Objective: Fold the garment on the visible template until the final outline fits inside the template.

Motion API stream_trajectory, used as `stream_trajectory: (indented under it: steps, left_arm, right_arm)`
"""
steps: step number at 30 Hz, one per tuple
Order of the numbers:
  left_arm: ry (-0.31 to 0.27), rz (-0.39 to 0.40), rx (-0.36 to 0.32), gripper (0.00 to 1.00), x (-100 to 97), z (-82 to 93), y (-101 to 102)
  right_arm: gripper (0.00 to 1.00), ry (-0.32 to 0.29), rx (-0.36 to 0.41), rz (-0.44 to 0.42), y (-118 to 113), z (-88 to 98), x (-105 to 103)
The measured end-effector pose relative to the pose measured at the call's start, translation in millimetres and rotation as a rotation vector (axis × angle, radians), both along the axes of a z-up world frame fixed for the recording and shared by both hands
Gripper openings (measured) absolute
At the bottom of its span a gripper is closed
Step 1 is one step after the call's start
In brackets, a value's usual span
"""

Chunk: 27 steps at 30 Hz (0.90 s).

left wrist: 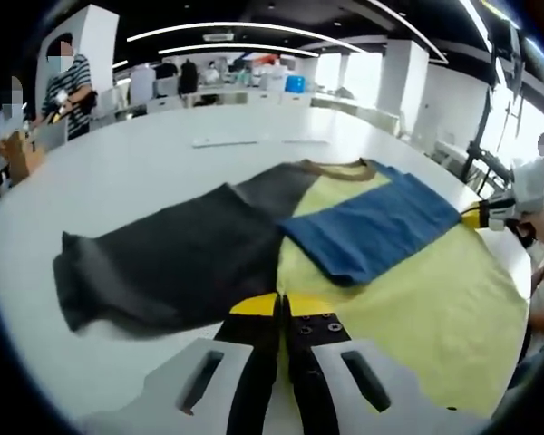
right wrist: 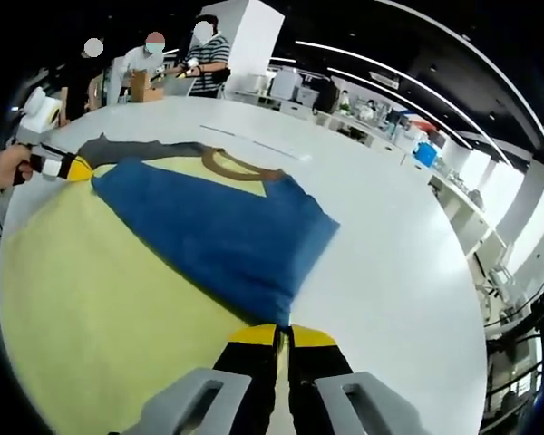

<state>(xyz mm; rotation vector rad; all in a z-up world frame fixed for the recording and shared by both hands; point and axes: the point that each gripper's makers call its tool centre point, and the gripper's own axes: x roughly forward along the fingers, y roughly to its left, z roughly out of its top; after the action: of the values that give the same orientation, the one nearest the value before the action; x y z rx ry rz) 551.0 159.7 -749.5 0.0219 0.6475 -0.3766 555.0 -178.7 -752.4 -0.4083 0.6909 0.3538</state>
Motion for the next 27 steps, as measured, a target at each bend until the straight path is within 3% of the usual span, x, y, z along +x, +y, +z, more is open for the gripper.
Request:
stream_trajectory:
  steps: [5,9,13,21,27]
  left_arm:
    - [-0.054,-0.057,0.088,0.00,-0.5,3.3,-0.9]
    - [-0.068,-0.029,0.068,0.17,2.4,8.6,6.8]
    - [-0.096,-0.003,0.052,0.29,2.3,18.8,18.5]
    - [-0.124,0.024,0.085,0.53,-0.8,27.7,44.0]
    - [-0.135,0.045,0.098,0.70,-3.7,34.8,62.4]
  right_arm:
    - [0.00,0.009,0.044,0.033,1.4,1.0,1.3]
    - [0.02,0.012,0.150,0.014,3.7,6.6,2.7]
    - [0.23,-0.013,0.262,-0.013,6.8,20.5,6.0]
    - [0.58,-0.005,0.336,0.032,17.5,34.1,0.9]
    - [0.79,-0.017,0.376,0.073,26.5,49.9,-6.0]
